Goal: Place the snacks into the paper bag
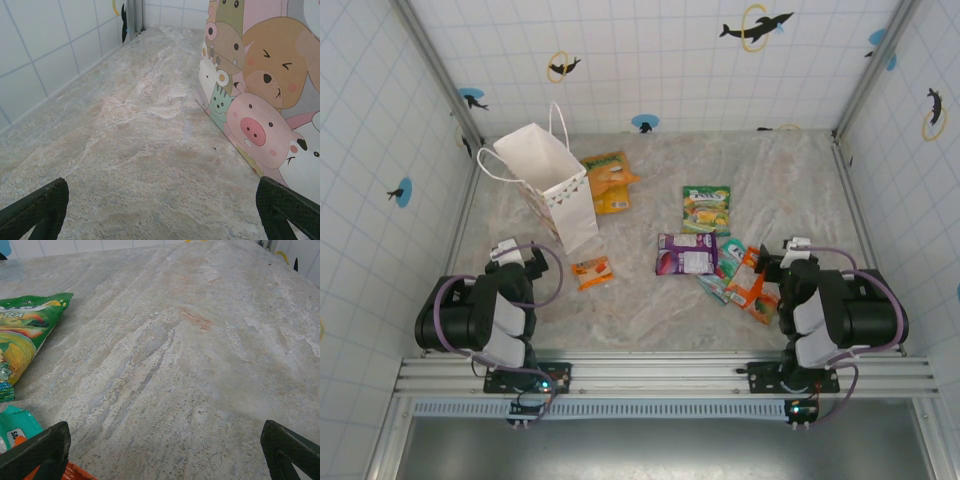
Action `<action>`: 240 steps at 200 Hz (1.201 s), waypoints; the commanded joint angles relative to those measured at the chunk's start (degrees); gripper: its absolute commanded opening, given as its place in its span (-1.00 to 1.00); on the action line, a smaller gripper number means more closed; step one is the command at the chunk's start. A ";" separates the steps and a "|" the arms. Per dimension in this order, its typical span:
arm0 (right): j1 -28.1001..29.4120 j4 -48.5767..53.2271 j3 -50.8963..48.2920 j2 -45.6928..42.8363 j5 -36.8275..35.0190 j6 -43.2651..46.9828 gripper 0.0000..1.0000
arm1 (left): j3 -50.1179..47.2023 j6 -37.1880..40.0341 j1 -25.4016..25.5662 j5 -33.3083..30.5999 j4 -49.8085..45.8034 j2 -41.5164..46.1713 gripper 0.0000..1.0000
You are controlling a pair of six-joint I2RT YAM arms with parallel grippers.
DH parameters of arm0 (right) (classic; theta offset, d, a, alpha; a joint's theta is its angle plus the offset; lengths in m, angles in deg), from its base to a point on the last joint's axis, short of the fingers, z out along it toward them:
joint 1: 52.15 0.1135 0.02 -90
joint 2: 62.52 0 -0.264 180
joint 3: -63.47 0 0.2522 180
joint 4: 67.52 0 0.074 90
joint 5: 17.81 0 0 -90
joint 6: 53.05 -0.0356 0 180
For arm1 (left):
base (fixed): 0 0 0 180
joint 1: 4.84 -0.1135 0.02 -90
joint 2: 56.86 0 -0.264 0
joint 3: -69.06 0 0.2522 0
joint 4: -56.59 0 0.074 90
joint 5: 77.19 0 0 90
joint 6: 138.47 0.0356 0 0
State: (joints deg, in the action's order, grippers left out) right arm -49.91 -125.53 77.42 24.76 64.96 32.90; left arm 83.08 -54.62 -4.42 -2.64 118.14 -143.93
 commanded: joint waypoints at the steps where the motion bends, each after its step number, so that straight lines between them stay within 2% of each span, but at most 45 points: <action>1: -0.17 -0.35 -0.27 -0.27 0.10 -0.19 0.99 | -1.31 0.53 0.26 0.36 0.42 0.24 0.95; 160: -0.13 0.05 -0.02 -1.12 0.07 -0.06 1.00 | -1.58 0.60 0.20 -0.34 0.68 1.62 0.96; 174: 0.21 4.72 1.29 -5.00 0.08 0.63 1.00 | -0.29 0.03 0.22 -1.38 -5.56 5.72 0.95; 209: -0.17 36.23 13.13 -15.74 -0.97 -5.90 1.00 | 7.21 -5.36 0.28 -2.90 -33.30 17.37 0.91; 225: -0.56 47.89 18.87 -18.36 3.14 -8.35 1.00 | 10.32 -8.73 0.32 -1.89 -44.30 22.33 0.82; 240: -0.69 54.09 22.71 -20.47 8.99 -9.93 1.00 | 14.20 -12.14 0.32 1.34 -55.49 25.91 0.72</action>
State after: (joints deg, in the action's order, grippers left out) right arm -50.17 -90.32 94.01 7.78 66.84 27.65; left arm 91.97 -60.56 -4.42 -4.23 85.51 -122.86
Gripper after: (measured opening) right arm 0.998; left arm 0.894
